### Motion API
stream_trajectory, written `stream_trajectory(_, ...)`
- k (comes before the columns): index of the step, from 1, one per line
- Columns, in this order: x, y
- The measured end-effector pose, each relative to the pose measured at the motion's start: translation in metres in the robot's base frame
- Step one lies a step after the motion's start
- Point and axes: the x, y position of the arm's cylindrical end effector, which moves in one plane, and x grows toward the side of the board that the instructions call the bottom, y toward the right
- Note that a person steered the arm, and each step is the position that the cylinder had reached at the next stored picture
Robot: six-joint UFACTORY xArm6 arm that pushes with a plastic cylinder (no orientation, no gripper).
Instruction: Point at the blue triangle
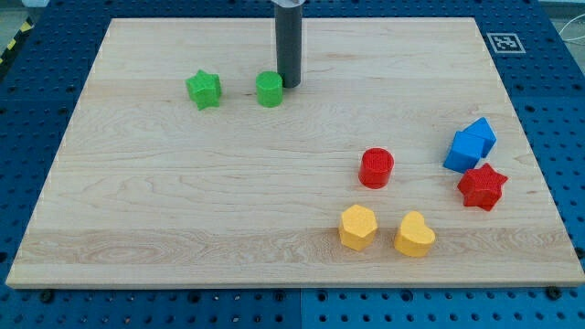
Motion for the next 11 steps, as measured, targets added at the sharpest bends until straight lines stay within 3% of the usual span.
stream_trajectory(2,0.001,0.009)
stream_trajectory(5,0.050,0.187)
stream_trajectory(7,0.089,0.276)
stream_trajectory(8,0.115,0.283)
stream_trajectory(11,0.110,0.245)
